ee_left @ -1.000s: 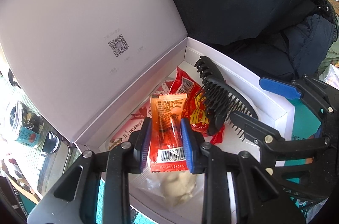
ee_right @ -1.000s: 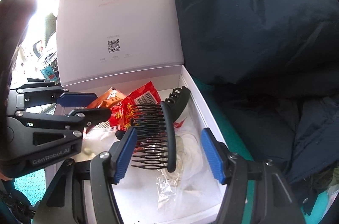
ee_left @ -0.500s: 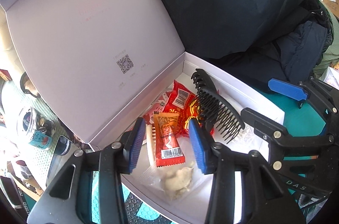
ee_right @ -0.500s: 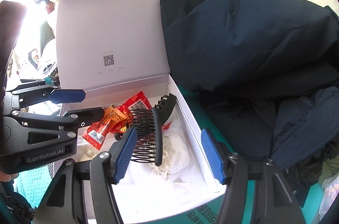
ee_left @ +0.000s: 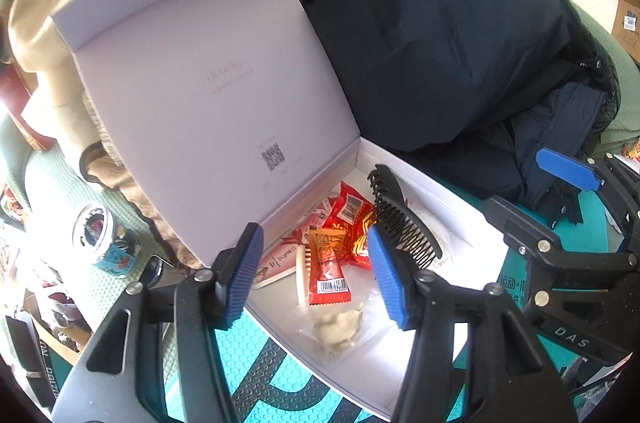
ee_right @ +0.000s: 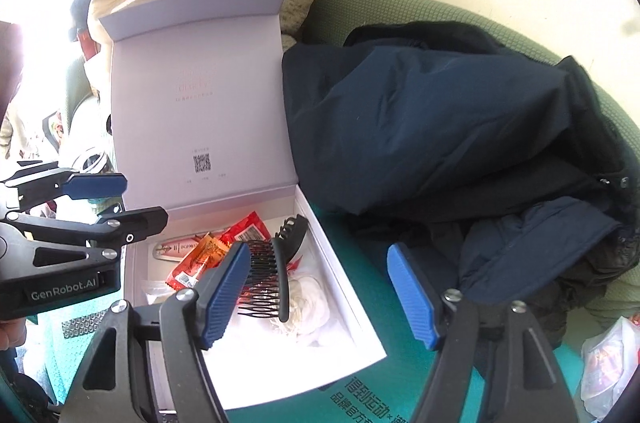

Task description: Organize objects

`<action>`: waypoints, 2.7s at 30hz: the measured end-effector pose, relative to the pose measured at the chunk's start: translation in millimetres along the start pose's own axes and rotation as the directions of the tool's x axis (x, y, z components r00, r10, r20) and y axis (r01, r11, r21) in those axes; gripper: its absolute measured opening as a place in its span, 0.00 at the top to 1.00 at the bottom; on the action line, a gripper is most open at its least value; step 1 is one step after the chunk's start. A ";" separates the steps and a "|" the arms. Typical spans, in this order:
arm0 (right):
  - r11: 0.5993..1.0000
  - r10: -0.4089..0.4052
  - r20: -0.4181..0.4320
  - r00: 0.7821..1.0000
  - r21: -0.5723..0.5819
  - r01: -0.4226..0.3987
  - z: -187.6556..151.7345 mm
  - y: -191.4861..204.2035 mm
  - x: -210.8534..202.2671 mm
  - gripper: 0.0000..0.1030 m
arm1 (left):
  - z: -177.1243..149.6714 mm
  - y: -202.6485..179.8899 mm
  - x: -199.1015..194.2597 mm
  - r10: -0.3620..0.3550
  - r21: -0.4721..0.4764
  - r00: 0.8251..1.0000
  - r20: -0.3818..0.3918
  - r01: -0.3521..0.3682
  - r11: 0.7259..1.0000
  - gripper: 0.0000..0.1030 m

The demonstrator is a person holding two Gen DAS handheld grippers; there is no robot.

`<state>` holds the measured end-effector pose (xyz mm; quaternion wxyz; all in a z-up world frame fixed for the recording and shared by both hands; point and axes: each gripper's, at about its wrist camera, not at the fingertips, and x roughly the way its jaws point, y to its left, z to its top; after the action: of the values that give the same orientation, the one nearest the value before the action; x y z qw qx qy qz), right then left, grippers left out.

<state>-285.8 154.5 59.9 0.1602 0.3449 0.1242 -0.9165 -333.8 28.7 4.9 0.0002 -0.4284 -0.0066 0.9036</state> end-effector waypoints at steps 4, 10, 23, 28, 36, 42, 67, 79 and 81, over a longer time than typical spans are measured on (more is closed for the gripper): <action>1.000 -0.017 0.018 1.000 0.011 0.017 5.6 0.0 -22.0 0.21 | 8.5 5.4 -20.9 0.044 -0.010 0.998 0.035 -0.044 0.999 0.30; 0.999 -0.024 0.049 0.998 0.030 0.023 7.6 1.7 -58.6 0.14 | 6.5 24.3 -106.2 0.077 -0.031 0.995 0.058 -0.076 0.997 0.21; 0.998 -0.042 0.034 0.999 0.047 0.040 -19.3 15.0 -114.0 0.14 | -27.2 17.6 -177.6 0.113 -0.042 0.989 0.095 -0.109 0.993 0.12; 0.998 -0.037 0.024 0.999 0.056 0.035 -36.7 18.1 -133.4 0.14 | -48.3 13.6 -195.1 0.122 -0.048 0.989 0.086 -0.118 0.992 0.12; 0.998 -0.027 0.015 1.000 0.064 0.026 -63.3 29.0 -159.0 0.14 | -84.3 12.7 -218.8 0.105 -0.076 0.993 0.050 -0.101 0.992 0.11; 0.997 0.005 -0.021 1.000 0.079 -0.003 -82.8 38.3 -167.1 0.14 | -107.4 9.5 -232.4 0.089 -0.075 0.995 0.039 -0.086 0.994 0.11; 0.993 0.027 -0.061 0.998 0.115 -0.020 -114.4 38.8 -168.6 0.14 | -146.8 0.0 -236.0 0.103 -0.076 0.994 -0.041 -0.106 0.992 0.11; 0.994 0.038 -0.065 0.997 0.108 -0.030 -116.4 39.8 -169.4 0.14 | -150.1 0.9 -240.0 0.095 -0.084 0.994 -0.059 -0.100 0.991 0.11; 0.994 0.038 -0.063 0.997 0.105 -0.032 -116.6 40.0 -170.5 0.14 | -150.5 -0.3 -240.8 0.097 -0.083 0.993 -0.061 -0.102 0.991 0.11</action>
<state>-80.4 192.7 84.5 0.1539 0.3846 0.0752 -0.9071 -64.8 29.3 96.1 -0.0632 -0.4533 -0.0243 0.8888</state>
